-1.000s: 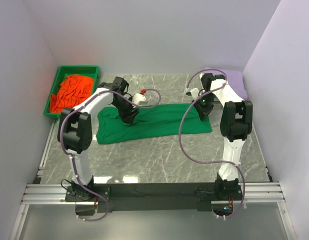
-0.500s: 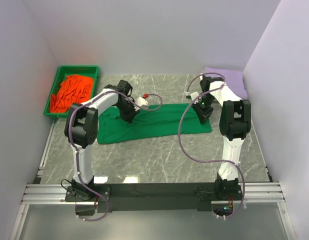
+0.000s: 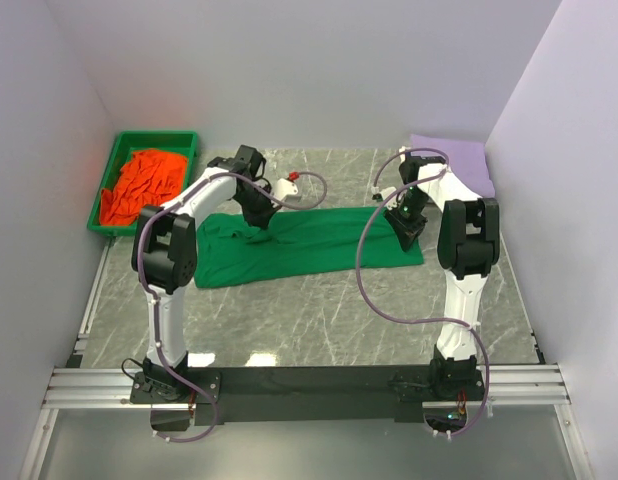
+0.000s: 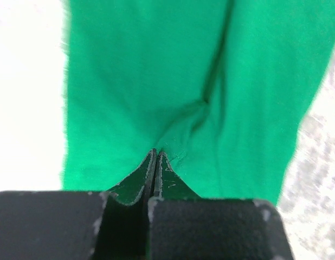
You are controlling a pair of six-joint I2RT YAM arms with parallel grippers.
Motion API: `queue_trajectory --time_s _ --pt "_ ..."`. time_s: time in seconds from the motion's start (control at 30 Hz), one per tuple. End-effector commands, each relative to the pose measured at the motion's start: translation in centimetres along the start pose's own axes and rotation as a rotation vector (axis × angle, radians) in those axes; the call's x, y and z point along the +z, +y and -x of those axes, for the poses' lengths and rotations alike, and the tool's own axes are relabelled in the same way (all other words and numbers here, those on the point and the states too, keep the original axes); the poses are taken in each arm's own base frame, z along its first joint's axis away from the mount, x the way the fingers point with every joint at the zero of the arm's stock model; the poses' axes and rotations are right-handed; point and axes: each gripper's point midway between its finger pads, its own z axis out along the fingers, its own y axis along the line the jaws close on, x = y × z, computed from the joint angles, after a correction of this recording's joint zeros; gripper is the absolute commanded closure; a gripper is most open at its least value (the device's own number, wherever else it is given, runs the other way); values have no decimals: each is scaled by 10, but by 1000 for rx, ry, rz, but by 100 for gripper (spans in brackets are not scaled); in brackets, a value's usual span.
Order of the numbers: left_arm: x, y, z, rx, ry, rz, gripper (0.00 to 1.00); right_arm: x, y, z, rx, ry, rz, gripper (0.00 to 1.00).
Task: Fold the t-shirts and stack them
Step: Fold the tshirt
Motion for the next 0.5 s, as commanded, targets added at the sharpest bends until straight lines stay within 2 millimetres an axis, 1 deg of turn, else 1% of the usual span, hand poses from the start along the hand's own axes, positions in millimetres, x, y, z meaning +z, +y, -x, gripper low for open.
queue_trajectory --time_s 0.0,0.03,0.1,0.13,0.17,0.23,0.33,0.37,0.43,0.47 --pt "-8 25 19 8 -44 82 99 -8 -7 6 5 -20 -18 82" --pt "-8 33 24 6 -60 111 99 -8 -6 6 2 -18 -17 82" --pt "-3 40 24 -5 -58 125 99 -8 -6 6 4 -17 -17 82" --pt "-4 43 28 -7 -63 128 99 -8 -6 6 4 -17 -15 82" --pt "2 44 26 -15 -57 118 99 -8 -5 5 6 -14 -13 82" --pt "6 43 26 -20 -50 109 98 -9 -4 5 4 -13 -12 82" --pt "14 40 26 -31 -42 95 85 -8 -4 4 4 -11 -9 82" --pt "16 37 27 -34 -49 83 77 -8 -3 4 2 -12 -10 82" --pt "15 33 29 -44 -62 69 72 -8 -3 4 4 -10 -7 82" --pt "12 31 34 -48 -82 64 68 -9 -3 5 3 -14 -11 82"
